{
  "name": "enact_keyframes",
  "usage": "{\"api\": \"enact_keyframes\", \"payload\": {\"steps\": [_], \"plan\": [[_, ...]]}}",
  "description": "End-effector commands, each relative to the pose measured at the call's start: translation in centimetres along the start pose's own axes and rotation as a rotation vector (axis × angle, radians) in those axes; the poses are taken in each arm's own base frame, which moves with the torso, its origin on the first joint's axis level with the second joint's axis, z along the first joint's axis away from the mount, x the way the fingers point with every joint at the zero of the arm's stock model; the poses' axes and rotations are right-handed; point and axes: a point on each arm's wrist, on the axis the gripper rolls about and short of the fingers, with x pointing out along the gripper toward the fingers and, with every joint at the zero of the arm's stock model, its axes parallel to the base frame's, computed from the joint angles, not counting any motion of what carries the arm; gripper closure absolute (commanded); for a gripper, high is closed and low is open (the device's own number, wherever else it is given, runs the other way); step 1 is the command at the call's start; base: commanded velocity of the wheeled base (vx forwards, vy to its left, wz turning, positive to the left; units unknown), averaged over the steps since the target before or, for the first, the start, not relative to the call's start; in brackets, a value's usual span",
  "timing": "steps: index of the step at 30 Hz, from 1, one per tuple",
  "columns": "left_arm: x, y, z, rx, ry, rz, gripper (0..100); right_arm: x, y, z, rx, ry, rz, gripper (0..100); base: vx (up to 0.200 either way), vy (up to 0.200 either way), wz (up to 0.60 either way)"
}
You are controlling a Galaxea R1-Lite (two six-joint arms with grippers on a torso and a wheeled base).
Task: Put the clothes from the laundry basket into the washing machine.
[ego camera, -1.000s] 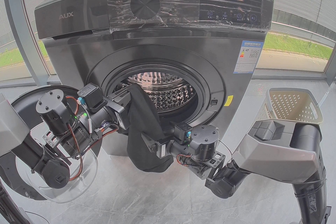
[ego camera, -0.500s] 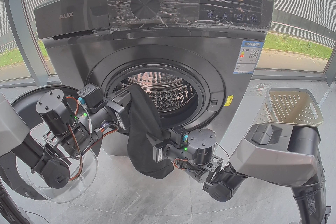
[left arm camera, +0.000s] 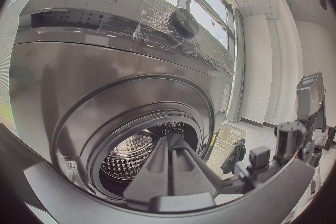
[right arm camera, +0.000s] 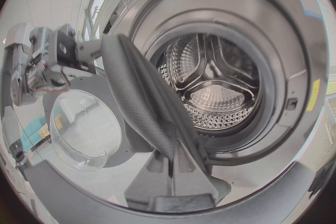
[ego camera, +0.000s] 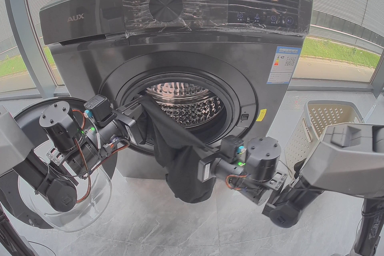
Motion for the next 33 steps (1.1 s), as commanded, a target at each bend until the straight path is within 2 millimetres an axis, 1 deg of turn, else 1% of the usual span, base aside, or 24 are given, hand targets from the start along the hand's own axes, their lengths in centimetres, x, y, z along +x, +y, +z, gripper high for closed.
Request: {"api": "enact_keyframes", "payload": {"steps": [1,4,7,10,14,16,17,19,23,33], "plan": [[0.0,0.6,-0.1,0.002,0.005,0.02,100,-2.4,-2.4,3.9,0.003,-0.073,-0.051,100,0.0,0.0,0.0],[-0.1,0.3,0.1,0.002,-0.002,0.017,100,-2.6,-3.4,4.6,0.002,-0.093,-0.076,100,0.0,0.0,0.0],[-0.1,0.2,0.1,0.006,-0.003,0.014,100,-2.7,-3.8,5.0,0.002,-0.101,-0.079,100,0.0,0.0,0.0],[-0.2,0.1,0.2,0.009,-0.006,0.008,100,-2.8,-3.9,5.4,0.001,-0.124,-0.08,100,0.0,0.0,0.0],[-0.6,-0.3,1.0,0.01,-0.028,-0.004,100,-3.0,-3.9,6.0,0.008,-0.158,-0.079,100,0.0,0.0,0.0],[-0.6,-0.7,1.1,0.01,-0.03,-0.013,100,-3.2,-4.2,6.6,0.013,-0.174,-0.089,100,0.0,0.0,0.0],[-0.7,-1.0,1.3,0.009,-0.034,-0.021,100,-3.6,-4.4,7.4,0.02,-0.203,-0.095,100,0.0,0.0,0.0],[-0.8,-1.2,1.7,0.009,-0.047,-0.029,100,-4.0,-4.4,7.9,0.021,-0.23,-0.095,100,0.0,0.0,0.0],[-0.8,-1.5,1.8,0.008,-0.051,-0.038,100,-4.5,-4.5,8.4,0.02,-0.245,-0.104,100,0.0,0.0,0.0],[-1.3,-1.6,2.3,0.009,-0.063,-0.038,100,-4.9,-4.7,9.3,0.022,-0.273,-0.109,100,0.0,0.0,0.0]]}}
